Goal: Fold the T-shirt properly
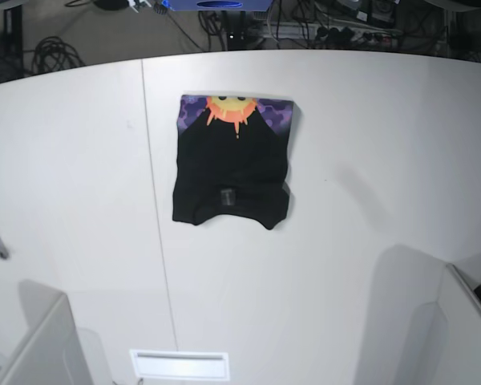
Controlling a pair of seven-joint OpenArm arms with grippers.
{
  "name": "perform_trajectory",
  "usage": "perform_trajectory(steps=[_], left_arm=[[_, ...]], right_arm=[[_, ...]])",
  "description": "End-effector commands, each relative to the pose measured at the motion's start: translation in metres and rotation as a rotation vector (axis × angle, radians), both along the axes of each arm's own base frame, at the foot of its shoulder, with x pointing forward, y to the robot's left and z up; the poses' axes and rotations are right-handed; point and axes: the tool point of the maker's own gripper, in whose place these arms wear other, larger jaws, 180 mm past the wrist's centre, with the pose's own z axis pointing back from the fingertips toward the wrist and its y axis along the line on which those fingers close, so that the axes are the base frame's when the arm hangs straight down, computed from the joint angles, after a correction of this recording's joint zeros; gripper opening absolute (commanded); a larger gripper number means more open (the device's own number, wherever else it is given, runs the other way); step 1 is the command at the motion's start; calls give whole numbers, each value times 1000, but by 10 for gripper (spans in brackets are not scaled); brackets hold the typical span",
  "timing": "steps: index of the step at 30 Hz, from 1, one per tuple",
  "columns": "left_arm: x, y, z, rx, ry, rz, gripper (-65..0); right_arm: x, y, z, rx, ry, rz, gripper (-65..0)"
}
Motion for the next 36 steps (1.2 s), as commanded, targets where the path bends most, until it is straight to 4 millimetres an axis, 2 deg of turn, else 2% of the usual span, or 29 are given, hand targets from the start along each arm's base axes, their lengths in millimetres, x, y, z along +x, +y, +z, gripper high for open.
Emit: perform_trajectory(steps=[1,9,12,16,21,24,27,32,36], left_arm=[[-8,8,0,9,22,0,-650],[-11,10,-24,17,118,18,-650],[-13,-9,-35,-9,152,25,-650],[-5,-32,-47,-41,176,33,-650],[16,-67,-57,-97,165,-23,-650],[32,-80,-60,-118,142,-30,-650],[50,-85,-62,-125,113,-30,-650],[82,-94,-65,-138,62,-32,-650],[87,-100,-65,-148,55,-35,-650]], right_arm=[[-8,-2,-2,0,19,10,-650],[-40,-2,-41,21,105,19,-650],[-46,-9,-54,24,99,20,-650],[-49,-18,-72,33,87,50,-650],[-29,-27,-93,62,-10,76,-650],[-11,-32,-100,63,-64,72,-650],[3,-29,-104,63,-101,34,-650],[19,-1,-108,104,-142,3,-650],[24,17,-110,129,-151,-10,-650]])
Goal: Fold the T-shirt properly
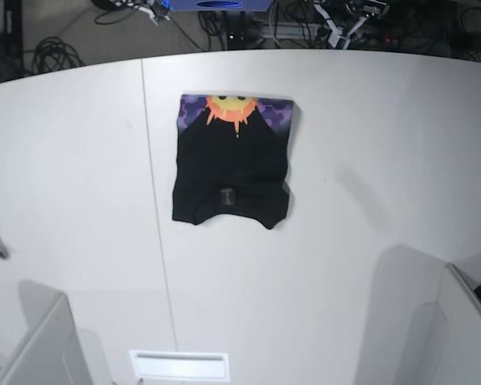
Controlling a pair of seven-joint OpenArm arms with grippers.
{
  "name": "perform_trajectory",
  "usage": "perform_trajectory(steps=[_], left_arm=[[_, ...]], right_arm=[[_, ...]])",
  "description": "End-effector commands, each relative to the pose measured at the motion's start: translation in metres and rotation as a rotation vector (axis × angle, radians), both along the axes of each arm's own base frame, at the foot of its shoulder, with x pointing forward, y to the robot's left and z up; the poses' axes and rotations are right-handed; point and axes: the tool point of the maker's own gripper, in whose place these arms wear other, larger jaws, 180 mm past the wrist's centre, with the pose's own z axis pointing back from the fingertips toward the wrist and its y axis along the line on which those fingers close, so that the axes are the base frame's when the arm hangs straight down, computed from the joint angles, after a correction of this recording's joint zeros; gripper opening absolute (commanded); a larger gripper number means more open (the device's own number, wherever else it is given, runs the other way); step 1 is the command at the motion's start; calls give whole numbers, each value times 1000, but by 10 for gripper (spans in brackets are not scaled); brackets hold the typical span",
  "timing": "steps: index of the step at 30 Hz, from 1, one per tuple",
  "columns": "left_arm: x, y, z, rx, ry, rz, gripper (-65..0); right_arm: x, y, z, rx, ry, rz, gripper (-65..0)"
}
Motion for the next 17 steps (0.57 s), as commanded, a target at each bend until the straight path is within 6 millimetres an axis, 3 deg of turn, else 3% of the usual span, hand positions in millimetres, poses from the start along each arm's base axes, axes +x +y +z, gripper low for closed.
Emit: perform_trajectory(steps=[1,8,12,17], left_arm=[[-9,1,1,-7,18,-6,-650],[2,0,1,-10,-6,16,-650],[6,-13,2,-32,-23,14,-650],[1,-17,2,-39,-16,-1,-650]], right_arm=[[-4,-5,1,-7,8,-2,-650],[5,1,0,3,-7,-5,-650],[5,1,0,3,-7,-5,-650],[4,1,0,3,-6,-5,-650]])
